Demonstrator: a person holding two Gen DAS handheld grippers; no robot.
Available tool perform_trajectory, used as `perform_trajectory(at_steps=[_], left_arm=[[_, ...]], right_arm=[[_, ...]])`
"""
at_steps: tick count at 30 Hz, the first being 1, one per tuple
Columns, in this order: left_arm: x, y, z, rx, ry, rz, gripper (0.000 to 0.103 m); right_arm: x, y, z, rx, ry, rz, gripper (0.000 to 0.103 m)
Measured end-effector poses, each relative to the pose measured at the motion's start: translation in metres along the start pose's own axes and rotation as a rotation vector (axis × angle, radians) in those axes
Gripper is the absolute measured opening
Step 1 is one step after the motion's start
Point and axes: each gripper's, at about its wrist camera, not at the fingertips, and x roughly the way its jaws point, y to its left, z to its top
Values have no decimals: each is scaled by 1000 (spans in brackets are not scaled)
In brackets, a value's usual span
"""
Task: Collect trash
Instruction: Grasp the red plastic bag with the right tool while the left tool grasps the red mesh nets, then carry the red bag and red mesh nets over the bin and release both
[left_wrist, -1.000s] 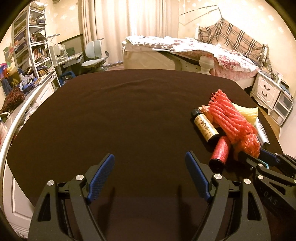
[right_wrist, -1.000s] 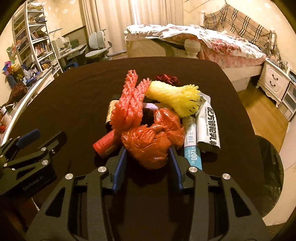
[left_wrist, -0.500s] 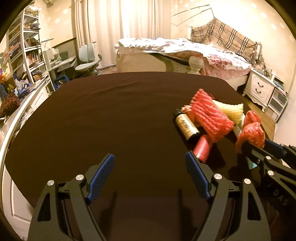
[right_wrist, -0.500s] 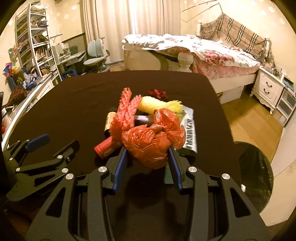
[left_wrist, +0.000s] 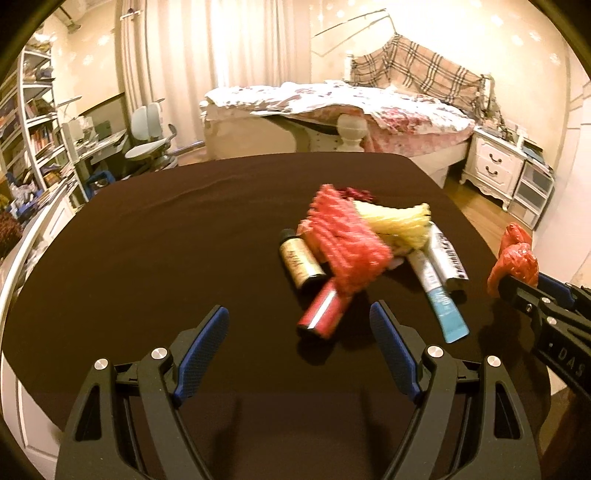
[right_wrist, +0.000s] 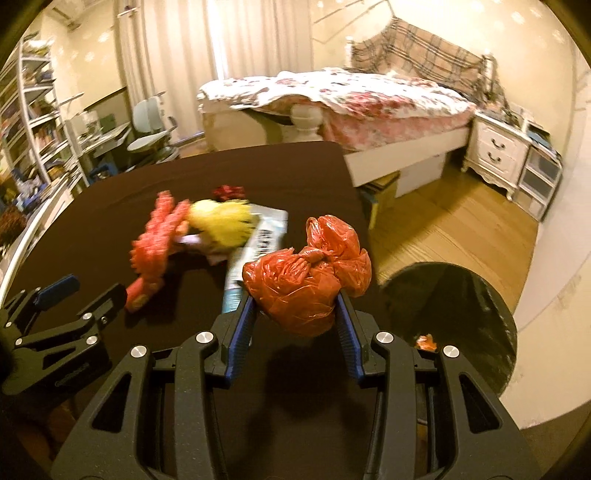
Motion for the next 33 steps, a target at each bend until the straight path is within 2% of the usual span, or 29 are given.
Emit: perform_trajectory(at_steps=[12,18,20,23,31,33], left_arm=[[23,-34,18,43,-9,-18,78],[45,-38,28,37,8,-10,60],[52,-37,30,28,28,-20,48],[54,-36,29,25,40,-27,37],[36,-27,22,4,-5,-20,27],[29,-24,22,-3,-18,-38,27]], right_arm=[[8,-37,-1,87,-5,-31,42],[18,-43,-5,111,13,-22,42],[20,-45,-5,116,16,-18,42],[21,-49,-5,120,20,-13,42],[22,-52,-4,126,21,-9,42],[22,-53,-4,128,18,-9,42]])
